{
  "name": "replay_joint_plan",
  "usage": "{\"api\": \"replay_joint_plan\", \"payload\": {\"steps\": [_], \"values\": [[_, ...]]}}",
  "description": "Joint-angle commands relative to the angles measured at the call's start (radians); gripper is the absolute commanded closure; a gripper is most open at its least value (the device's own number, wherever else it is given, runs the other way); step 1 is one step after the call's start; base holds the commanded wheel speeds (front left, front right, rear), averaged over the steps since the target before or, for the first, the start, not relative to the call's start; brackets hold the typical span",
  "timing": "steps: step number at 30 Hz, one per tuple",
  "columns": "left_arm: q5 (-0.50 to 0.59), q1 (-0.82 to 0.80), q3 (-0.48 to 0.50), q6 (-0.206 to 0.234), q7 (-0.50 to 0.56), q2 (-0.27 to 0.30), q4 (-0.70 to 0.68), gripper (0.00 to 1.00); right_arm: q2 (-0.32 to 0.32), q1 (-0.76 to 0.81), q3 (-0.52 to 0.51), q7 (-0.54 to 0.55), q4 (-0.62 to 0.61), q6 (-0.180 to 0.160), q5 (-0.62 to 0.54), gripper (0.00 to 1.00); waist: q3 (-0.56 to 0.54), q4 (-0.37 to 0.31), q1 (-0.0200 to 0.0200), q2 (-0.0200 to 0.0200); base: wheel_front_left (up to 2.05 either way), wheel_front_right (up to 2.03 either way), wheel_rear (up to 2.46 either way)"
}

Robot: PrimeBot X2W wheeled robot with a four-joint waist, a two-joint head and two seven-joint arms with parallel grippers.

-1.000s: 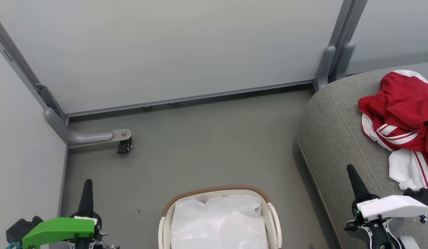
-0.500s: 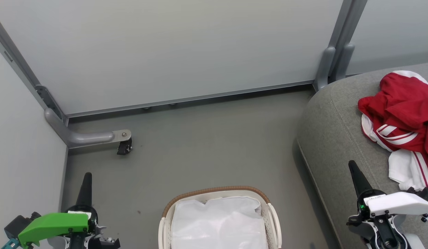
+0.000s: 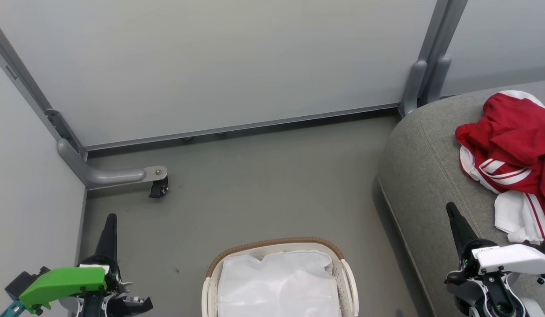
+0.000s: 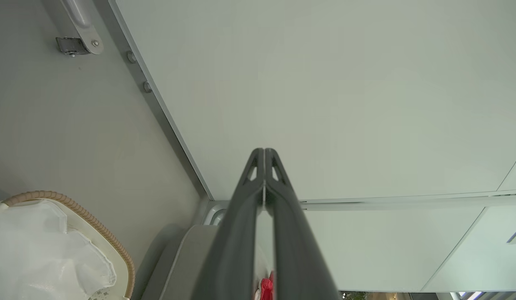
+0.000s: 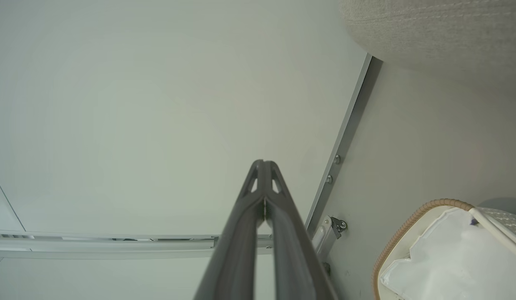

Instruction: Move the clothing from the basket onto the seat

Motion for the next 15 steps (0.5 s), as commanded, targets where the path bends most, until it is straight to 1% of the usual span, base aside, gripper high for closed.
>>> {"api": "replay_joint_plan", "payload": {"steps": [1, 15], "values": [[-0.022, -0.021, 0.006, -0.003, 0.005, 0.007, -0.009, 1.00, -0.001, -0.016, -0.006, 0.006, -0.007, -0.001, 0.022, 1.00, 0.000, 0.000, 0.0000, 0.0000, 0.00, 0.00, 0.00], [-0.109, -0.035, 0.012, -0.003, 0.031, 0.008, -0.015, 1.00, 0.001, -0.019, -0.021, 0.033, -0.011, -0.001, 0.115, 1.00, -0.004, 0.000, 0.0000, 0.0000, 0.00, 0.00, 0.00]]}}
